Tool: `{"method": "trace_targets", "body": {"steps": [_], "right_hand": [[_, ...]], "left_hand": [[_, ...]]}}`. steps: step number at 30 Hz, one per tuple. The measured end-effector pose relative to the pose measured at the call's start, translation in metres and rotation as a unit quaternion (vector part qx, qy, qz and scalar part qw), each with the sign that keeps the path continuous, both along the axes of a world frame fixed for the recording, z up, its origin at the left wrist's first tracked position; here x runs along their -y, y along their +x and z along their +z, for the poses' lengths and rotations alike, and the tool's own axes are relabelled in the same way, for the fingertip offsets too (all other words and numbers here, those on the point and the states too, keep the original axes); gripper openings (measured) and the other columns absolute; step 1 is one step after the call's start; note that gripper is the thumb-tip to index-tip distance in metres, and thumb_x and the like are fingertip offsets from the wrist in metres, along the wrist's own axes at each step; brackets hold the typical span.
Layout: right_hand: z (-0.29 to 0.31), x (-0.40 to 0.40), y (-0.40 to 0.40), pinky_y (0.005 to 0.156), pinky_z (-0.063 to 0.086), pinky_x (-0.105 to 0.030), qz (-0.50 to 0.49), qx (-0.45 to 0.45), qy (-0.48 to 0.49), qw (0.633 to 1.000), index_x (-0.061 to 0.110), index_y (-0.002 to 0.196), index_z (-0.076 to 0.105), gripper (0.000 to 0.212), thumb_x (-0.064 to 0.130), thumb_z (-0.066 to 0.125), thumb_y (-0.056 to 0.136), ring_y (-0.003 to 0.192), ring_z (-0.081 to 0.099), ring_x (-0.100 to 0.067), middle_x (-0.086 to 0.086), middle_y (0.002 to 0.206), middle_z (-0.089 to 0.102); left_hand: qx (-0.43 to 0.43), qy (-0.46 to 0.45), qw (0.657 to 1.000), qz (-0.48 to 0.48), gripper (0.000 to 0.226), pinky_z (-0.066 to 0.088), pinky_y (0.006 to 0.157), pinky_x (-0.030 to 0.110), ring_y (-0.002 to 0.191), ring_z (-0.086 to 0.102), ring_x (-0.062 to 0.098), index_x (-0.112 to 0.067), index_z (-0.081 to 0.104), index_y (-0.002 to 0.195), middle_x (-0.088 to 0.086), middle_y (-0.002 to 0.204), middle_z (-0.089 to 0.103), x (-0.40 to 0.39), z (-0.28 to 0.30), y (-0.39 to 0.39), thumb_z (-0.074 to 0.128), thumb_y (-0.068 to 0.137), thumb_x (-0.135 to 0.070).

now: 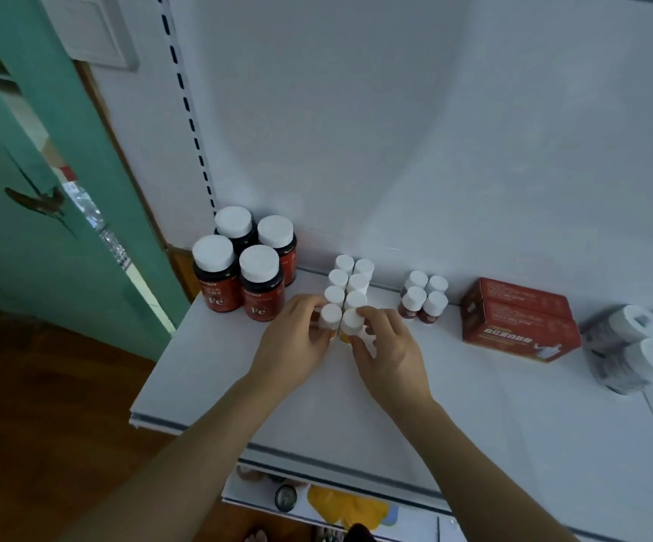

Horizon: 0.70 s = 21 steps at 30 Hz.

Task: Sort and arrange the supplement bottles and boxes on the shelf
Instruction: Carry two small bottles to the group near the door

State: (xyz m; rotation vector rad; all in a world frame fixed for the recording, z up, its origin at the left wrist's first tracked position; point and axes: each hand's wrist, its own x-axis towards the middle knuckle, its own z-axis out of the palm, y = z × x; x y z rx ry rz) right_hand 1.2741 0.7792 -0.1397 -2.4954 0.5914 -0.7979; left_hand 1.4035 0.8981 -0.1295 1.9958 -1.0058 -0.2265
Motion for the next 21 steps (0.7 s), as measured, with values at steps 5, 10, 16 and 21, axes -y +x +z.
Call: {"method": "trace_targets", "body": {"steps": [5, 10, 16, 21], "right_hand": [[0.000, -0.007, 0.001, 0.067, 0.050, -0.033, -0.040, -0.016, -0.013, 0.999, 0.012, 0.116, 0.061, 0.036, 0.009, 0.071, 0.082, 0.089, 0.061, -0.027, -0.004, 0.104, 0.061], [0.001, -0.014, 0.002, 0.069, 0.052, -0.036, -0.061, -0.025, -0.033, 0.997, 0.011, 0.116, 0.060, 0.038, 0.006, 0.071, 0.080, 0.089, 0.060, -0.031, -0.007, 0.104, 0.061], [0.007, -0.017, -0.002, 0.080, 0.053, -0.041, -0.089, -0.054, -0.086, 0.991, 0.009, 0.116, 0.061, 0.038, 0.012, 0.072, 0.080, 0.098, 0.057, -0.033, -0.011, 0.113, 0.058], [0.018, -0.022, -0.016, 0.088, 0.050, -0.047, -0.125, -0.084, -0.126, 0.981, 0.009, 0.119, 0.060, 0.036, 0.024, 0.065, 0.087, 0.110, 0.054, -0.036, -0.016, 0.124, 0.055]], "left_hand": [[-0.010, 0.014, 1.000, -0.024, 0.028, 0.055, 0.078, 0.034, 0.094, 0.063, 0.002, -0.024, 0.058, 0.113, -0.014, 0.111, 0.064, -0.001, -0.002, 0.007, 0.069, 0.088, -0.028], [-0.016, 0.024, 0.999, -0.046, 0.026, 0.055, 0.077, 0.038, 0.092, 0.064, 0.005, -0.025, 0.056, 0.110, -0.013, 0.109, 0.065, 0.000, -0.001, 0.011, 0.068, 0.087, -0.030], [0.024, 0.030, 0.998, -0.052, 0.037, 0.051, 0.075, 0.035, 0.103, 0.058, 0.015, -0.020, 0.052, 0.117, -0.003, 0.117, 0.058, -0.004, 0.003, 0.009, 0.069, 0.086, -0.031], [0.145, 0.011, 0.988, -0.051, 0.044, 0.051, 0.084, 0.040, 0.113, 0.053, 0.026, -0.011, 0.051, 0.122, 0.006, 0.124, 0.054, -0.008, 0.013, 0.001, 0.070, 0.084, -0.024]]}}
